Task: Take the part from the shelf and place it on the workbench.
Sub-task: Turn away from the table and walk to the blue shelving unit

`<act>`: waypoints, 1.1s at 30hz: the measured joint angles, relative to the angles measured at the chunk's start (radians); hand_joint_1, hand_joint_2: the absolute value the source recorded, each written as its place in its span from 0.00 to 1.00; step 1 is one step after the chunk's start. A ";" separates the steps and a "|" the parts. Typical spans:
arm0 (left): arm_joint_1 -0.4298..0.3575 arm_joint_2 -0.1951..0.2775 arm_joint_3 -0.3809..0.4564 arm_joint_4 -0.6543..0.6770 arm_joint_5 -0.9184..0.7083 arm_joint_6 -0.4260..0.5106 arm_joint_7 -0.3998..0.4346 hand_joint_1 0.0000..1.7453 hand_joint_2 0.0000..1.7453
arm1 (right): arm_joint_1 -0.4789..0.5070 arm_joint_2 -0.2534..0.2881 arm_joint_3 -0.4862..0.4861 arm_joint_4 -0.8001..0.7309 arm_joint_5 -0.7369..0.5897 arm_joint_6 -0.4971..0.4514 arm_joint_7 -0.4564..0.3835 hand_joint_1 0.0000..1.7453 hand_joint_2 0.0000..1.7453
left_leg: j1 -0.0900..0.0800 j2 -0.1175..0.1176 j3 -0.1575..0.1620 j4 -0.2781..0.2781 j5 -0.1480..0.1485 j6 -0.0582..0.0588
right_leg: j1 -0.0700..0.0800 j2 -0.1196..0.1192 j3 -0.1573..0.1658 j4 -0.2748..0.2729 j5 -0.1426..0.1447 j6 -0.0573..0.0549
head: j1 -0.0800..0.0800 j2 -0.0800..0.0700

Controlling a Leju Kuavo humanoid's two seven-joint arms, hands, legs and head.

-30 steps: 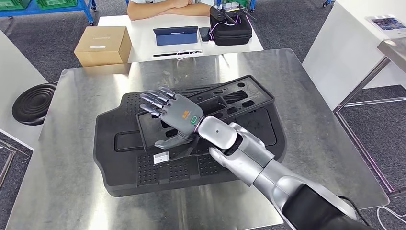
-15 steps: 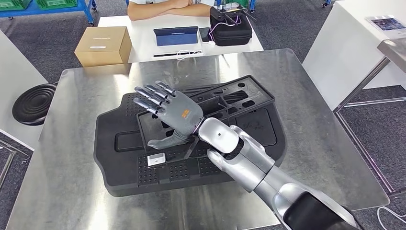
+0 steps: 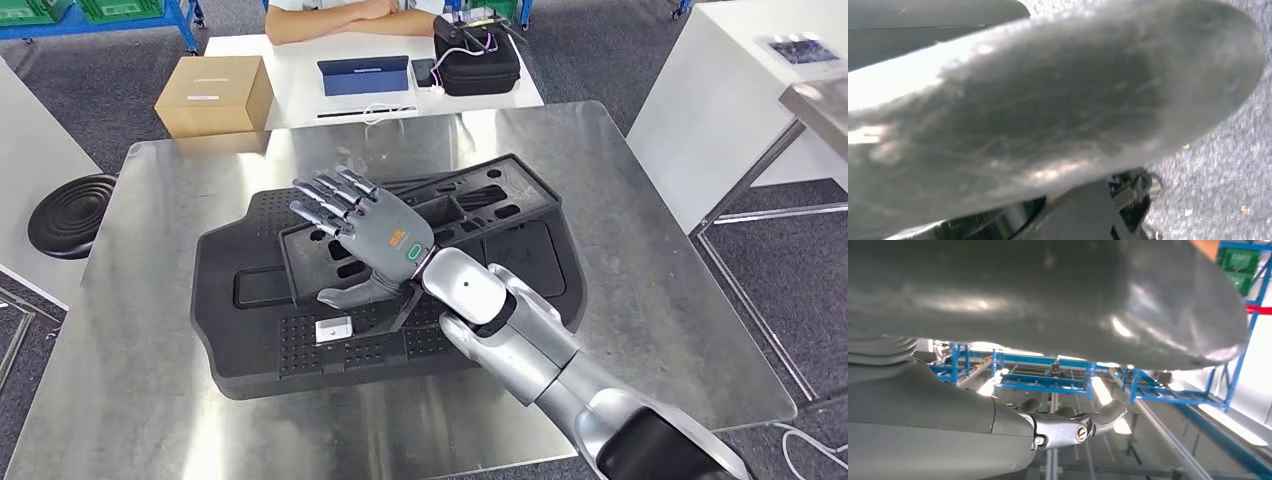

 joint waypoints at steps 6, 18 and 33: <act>0.002 -0.001 0.000 0.000 0.003 -0.008 -0.002 0.00 0.00 | 0.000 0.004 -0.002 0.001 0.008 0.001 0.002 0.00 0.00 | 0.009 -0.002 -0.065 0.154 -0.116 -0.026 | 0.002 0.003 -0.030 0.003 0.023 -0.060 | -0.001 0.000; -0.002 -0.002 0.000 0.000 0.003 -0.009 -0.001 0.00 0.00 | -0.001 0.009 -0.008 0.004 0.010 0.001 0.005 0.00 0.00 | -0.007 -0.008 0.066 0.033 -0.086 0.005 | 0.018 0.003 -0.095 0.017 0.081 -0.027 | 0.002 0.000; 0.003 -0.008 0.020 0.000 0.008 -0.009 -0.020 0.00 0.00 | 0.126 0.057 -0.181 -0.192 -0.741 0.092 -0.250 0.00 0.00 | -0.013 0.001 -0.082 0.022 0.066 0.002 | 0.036 -0.006 0.059 -0.006 -0.063 -0.060 | 0.007 0.000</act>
